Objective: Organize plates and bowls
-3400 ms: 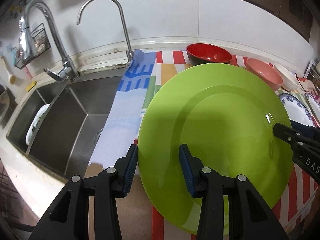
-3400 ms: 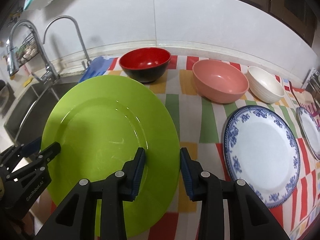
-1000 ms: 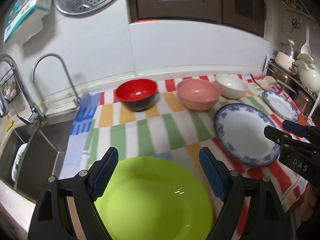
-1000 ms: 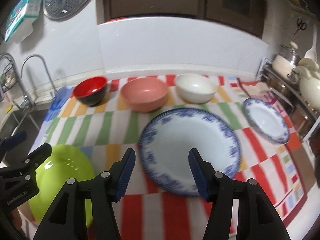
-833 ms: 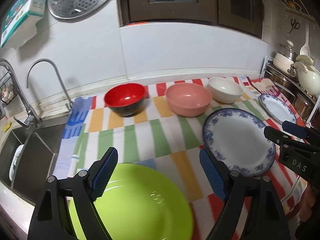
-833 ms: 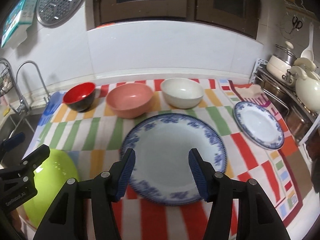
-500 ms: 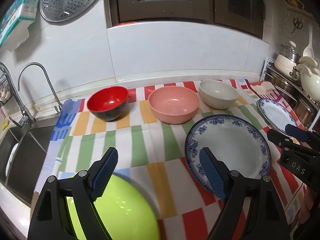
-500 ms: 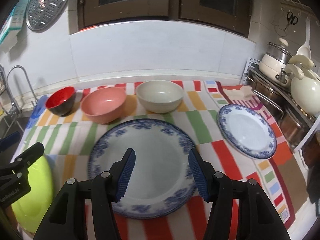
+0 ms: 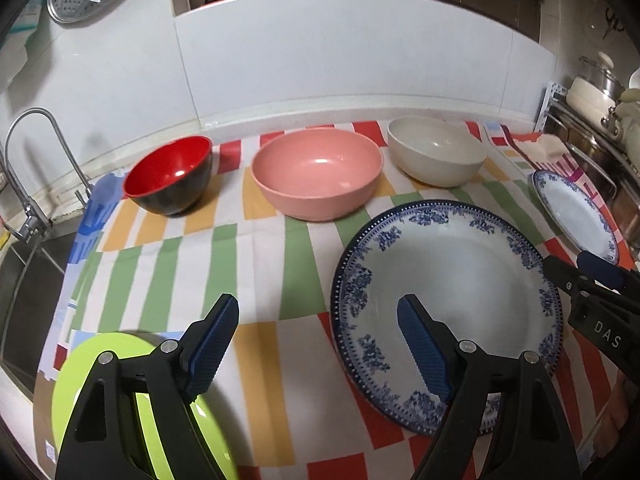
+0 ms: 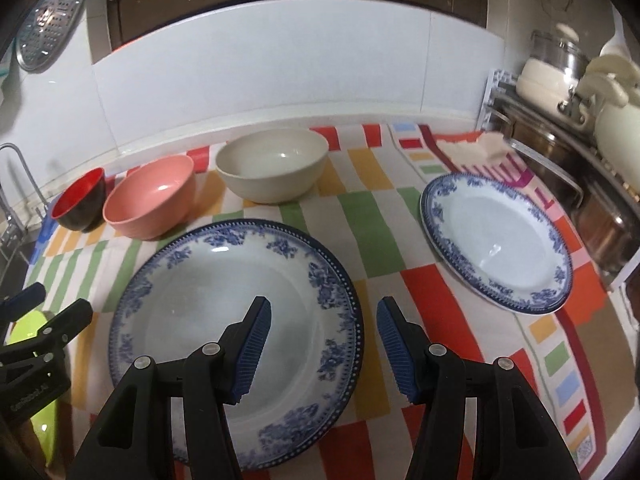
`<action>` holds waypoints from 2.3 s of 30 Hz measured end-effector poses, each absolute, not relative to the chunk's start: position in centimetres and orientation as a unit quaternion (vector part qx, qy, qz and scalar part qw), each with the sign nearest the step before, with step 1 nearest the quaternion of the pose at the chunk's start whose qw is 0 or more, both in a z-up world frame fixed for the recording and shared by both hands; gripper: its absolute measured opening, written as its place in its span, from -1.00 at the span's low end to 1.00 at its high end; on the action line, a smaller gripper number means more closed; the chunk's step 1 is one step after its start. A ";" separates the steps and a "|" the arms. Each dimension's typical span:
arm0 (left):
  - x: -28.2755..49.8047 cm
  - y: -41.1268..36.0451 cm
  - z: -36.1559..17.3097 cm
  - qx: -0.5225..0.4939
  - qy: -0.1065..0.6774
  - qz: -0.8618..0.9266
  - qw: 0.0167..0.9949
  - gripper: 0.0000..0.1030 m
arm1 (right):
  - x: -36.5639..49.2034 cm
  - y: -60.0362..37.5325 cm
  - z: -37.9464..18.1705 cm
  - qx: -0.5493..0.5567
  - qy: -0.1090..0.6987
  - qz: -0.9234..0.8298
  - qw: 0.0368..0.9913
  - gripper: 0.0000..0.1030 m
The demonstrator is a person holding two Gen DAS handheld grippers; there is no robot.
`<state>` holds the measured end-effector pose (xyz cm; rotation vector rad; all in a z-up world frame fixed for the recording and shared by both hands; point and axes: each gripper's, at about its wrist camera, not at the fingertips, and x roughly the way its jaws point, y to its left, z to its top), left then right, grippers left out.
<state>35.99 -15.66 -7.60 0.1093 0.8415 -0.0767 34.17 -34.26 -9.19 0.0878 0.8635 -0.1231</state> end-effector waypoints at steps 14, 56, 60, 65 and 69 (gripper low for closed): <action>38.1 -17.0 -11.0 0.048 0.449 -0.041 0.891 0.33 | 35.5 -35.3 -12.1 0.060 0.443 -0.053 0.893 0.08; 34.8 -13.5 -8.3 0.017 0.433 -0.033 0.901 -0.30 | 33.3 -31.7 -9.1 0.037 0.432 -0.025 0.901 -0.31; 33.5 -11.4 -7.3 0.013 0.421 -0.024 0.907 -0.30 | 32.5 -29.5 -8.0 0.028 0.421 -0.014 0.907 -0.31; 31.9 -8.2 -6.3 0.006 0.412 -0.007 0.911 -0.30 | 31.6 -26.6 -6.8 0.019 0.412 0.002 0.911 -0.31; 30.5 -5.5 -5.6 0.004 0.406 0.010 0.914 -0.30 | 30.9 -24.0 -6.3 0.015 0.409 0.018 0.912 -0.31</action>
